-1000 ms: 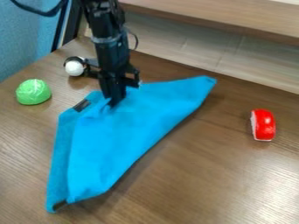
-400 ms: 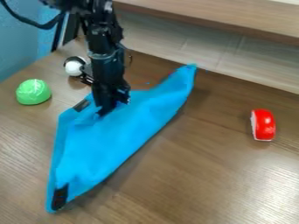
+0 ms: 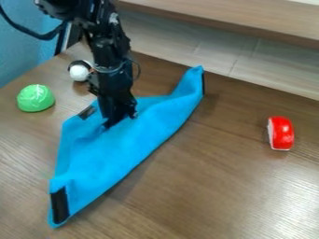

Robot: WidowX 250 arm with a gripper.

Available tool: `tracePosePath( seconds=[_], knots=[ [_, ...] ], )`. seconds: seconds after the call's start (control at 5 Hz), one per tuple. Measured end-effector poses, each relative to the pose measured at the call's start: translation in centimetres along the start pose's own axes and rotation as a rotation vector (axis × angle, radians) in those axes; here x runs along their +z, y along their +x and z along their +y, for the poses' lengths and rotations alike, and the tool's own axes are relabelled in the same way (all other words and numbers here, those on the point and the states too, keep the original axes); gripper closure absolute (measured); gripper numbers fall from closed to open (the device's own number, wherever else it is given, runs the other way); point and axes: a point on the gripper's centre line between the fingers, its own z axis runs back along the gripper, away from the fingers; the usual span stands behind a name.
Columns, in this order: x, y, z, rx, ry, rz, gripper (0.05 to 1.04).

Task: Fold the clothes from bottom of right to top of left

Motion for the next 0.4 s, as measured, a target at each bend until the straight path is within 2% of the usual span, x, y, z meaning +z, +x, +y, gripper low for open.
tracePosePath(
  seconds=[0.2, 0.4],
  knots=[
    [0.1, 0.1, -0.6, 0.034, -0.049, -0.007, 0.837],
    [1.3, -0.3, -0.6, 0.069, -0.106, -0.052, 0.566]
  ],
)
